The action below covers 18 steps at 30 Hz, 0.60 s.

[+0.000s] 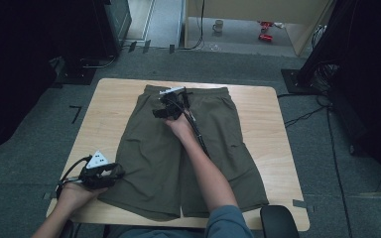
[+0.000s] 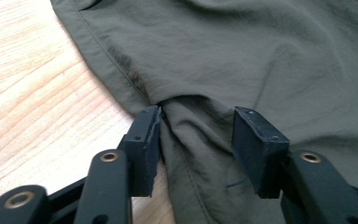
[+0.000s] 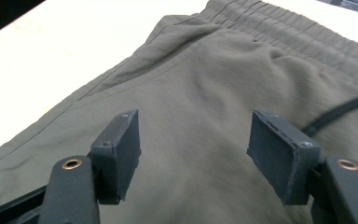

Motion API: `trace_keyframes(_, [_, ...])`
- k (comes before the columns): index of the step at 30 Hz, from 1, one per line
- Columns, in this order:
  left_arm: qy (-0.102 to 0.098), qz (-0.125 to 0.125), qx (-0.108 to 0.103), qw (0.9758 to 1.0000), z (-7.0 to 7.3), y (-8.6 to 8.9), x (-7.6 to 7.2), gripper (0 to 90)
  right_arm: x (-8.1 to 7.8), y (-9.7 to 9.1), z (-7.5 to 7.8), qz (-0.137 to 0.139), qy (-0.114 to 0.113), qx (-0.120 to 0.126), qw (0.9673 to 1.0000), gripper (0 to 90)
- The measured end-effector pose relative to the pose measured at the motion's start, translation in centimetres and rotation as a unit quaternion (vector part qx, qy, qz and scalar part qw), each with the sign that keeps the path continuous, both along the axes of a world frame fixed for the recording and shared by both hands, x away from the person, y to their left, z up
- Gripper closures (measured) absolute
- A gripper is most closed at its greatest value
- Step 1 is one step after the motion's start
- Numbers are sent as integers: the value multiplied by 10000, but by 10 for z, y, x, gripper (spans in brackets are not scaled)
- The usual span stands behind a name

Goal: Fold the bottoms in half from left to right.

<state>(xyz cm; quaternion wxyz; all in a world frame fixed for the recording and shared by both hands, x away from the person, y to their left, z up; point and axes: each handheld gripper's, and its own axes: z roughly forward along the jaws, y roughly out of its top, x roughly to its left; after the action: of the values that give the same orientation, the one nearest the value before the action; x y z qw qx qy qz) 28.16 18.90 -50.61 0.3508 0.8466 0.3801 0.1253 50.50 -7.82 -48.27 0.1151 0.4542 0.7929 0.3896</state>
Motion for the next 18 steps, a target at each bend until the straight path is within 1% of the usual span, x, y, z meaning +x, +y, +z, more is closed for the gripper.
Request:
trace_keyframes(2, [49,6,-9,10000,1,0,-1,532,3,5,-2,8,55,-9,10000,332])
trace_keyframes(5, [89,38,24,10000,1,-1,-2,523,5,9,-4,24,75,53,10000,329])
trace_keyframes(6, [86,38,52,9999,2,-1,-3,488,7,14,-6,25,61,29,10000,321])
trace_keyframes(8, [79,54,101,9999,2,-1,-6,477,8,16,-7,35,63,11,10000,320])
trace_keyframes(9, [83,60,78,9999,2,0,-7,463,10,20,-9,55,82,-28,9999,314])
trace_keyframes(12, [24,12,60,10000,0,1,-12,462,12,25,-11,95,103,-60,9999,312])
trace_keyframes(15, [41,25,39,10000,1,2,-13,467,13,32,-12,134,41,-101,9999,312])
trace_keyframes(18, [104,88,-31,9999,1,3,-12,531,17,43,-15,131,66,-19,9999,307])
